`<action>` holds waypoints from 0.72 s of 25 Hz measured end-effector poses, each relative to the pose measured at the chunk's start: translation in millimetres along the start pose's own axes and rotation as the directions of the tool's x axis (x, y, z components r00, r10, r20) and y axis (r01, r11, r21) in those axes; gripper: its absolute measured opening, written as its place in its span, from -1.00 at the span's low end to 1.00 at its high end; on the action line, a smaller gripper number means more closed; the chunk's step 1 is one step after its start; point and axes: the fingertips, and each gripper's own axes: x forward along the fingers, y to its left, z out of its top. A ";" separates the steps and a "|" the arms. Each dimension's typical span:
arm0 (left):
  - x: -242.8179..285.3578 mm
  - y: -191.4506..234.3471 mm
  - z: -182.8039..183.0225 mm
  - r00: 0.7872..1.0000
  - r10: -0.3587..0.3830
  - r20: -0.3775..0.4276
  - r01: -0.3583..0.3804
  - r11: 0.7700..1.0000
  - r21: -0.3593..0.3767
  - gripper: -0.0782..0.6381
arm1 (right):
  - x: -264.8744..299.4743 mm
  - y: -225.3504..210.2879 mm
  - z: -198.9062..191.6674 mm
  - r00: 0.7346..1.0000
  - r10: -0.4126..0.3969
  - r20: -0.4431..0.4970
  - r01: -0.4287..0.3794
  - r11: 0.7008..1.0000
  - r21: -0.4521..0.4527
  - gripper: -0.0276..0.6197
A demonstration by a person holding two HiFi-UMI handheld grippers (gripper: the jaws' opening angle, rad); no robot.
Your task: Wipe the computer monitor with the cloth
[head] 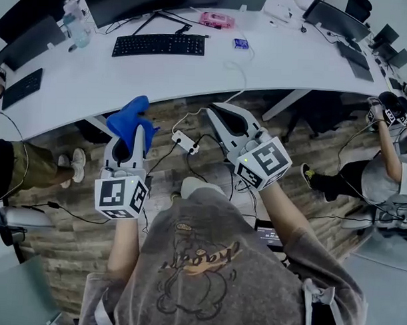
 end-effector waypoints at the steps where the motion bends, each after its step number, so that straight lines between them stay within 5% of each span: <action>1: -0.7 0.5 -3.1 1.000 -0.003 -0.003 0.003 1.000 -0.001 -0.65 | -2.6 -1.5 -1.7 1.000 -0.012 -0.001 0.012 1.000 0.001 -0.84; 18: 23.5 62.7 -9.0 0.999 0.031 -0.009 -0.032 0.995 -0.097 -0.65 | 47.4 -21.0 -28.3 0.998 -0.059 -0.026 0.060 0.997 0.051 -0.84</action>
